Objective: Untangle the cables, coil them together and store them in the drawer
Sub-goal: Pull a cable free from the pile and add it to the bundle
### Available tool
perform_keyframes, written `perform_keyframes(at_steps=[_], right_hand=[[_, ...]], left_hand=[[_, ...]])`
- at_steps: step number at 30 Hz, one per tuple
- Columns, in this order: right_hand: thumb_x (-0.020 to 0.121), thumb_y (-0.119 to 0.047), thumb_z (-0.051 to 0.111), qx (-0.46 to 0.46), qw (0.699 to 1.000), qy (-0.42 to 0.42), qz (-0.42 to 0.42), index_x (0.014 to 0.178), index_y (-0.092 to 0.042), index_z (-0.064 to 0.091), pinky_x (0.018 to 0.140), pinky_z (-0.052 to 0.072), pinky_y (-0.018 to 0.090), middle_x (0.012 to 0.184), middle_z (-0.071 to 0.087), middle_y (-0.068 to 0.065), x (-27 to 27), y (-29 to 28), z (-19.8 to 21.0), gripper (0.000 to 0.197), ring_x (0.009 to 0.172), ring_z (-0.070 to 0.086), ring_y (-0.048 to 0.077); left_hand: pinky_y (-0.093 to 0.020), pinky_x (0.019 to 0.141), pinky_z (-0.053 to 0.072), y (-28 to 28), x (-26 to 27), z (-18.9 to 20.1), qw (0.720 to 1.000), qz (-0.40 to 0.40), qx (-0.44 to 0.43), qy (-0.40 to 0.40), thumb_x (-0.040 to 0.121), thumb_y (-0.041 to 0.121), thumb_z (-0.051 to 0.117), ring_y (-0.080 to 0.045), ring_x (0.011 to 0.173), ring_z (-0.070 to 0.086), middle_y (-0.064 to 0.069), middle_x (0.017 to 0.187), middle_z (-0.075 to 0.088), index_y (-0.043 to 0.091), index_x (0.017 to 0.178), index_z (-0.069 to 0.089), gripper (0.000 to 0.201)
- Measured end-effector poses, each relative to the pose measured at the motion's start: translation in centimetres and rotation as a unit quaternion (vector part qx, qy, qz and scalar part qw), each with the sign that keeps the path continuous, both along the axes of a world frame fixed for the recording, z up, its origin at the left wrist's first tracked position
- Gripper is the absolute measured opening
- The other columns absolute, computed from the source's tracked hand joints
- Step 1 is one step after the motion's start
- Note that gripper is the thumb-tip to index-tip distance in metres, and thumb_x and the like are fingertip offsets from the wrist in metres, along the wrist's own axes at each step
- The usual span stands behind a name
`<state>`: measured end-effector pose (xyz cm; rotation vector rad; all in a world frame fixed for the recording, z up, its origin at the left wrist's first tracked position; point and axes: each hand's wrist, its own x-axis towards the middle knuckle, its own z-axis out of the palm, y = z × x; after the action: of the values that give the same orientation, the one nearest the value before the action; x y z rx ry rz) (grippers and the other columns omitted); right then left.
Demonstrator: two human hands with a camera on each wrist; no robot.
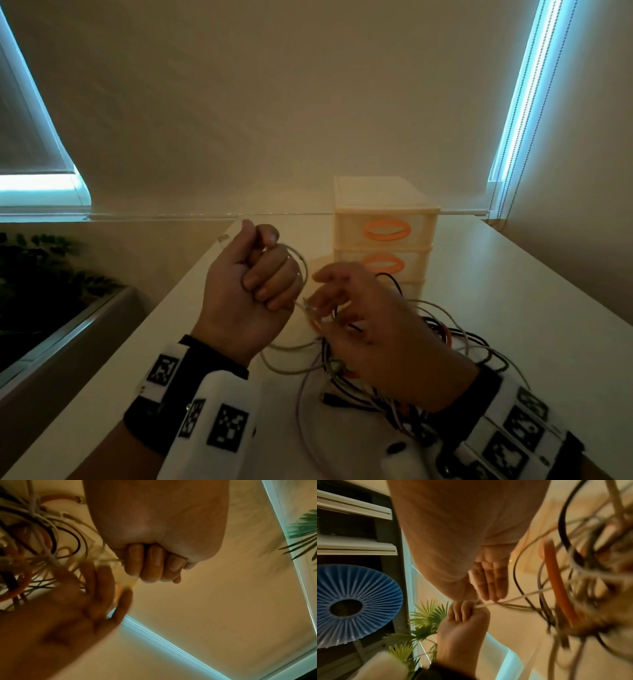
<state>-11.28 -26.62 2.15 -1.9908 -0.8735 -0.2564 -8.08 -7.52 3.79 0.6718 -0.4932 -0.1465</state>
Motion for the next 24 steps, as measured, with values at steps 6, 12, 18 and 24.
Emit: perform_keyframes(at_steps=[6,12,18,24], right_hand=[[0.099,-0.029,0.061,-0.145,0.989,-0.019,-0.029,0.083,-0.039,0.059,0.066,0.044,0.015,0.081,0.060,-0.014,2.1,-0.5,-1.6,0.019,0.079,0.059,-0.001],[0.096,-0.030,0.066,-0.106,0.993,0.000,-0.048,0.074,-0.043,0.060,0.064,0.041,0.011,0.076,0.059,-0.015,2.5,-1.4,-1.1,0.027,0.074,0.059,0.002],[0.098,-0.031,0.061,-0.038,0.986,0.043,-0.155,0.081,-0.027,0.069,0.067,0.057,0.032,0.076,0.070,-0.006,3.3,-2.5,-0.9,0.020,0.070,0.067,0.009],[0.094,-0.025,0.068,0.067,0.977,0.008,-0.203,0.081,-0.025,0.070,0.067,0.049,0.013,0.085,0.064,-0.008,3.2,-2.7,-0.4,0.013,0.076,0.063,0.006]], left_hand=[[-0.024,0.043,0.021,3.5,0.5,1.3,0.996,-0.023,-0.075,-0.052,0.108,0.033,0.031,-0.008,0.042,0.025,0.007,0.046,0.039,0.015,0.090,0.050,0.032],[-0.025,0.042,0.025,5.4,0.4,2.0,0.994,0.008,-0.093,-0.060,0.111,0.038,0.021,-0.008,0.041,0.031,0.006,0.046,0.040,0.015,0.091,0.051,0.042],[-0.026,0.039,0.010,2.0,-0.4,1.7,0.983,-0.162,0.073,-0.039,0.111,0.042,0.015,-0.010,0.037,0.019,0.005,0.046,0.029,0.011,0.092,0.045,0.048],[-0.038,0.060,0.053,-2.4,-2.4,0.1,0.896,-0.010,0.443,-0.037,0.103,0.052,0.029,-0.034,0.062,0.067,-0.026,0.086,0.073,0.019,0.141,0.043,0.053]])
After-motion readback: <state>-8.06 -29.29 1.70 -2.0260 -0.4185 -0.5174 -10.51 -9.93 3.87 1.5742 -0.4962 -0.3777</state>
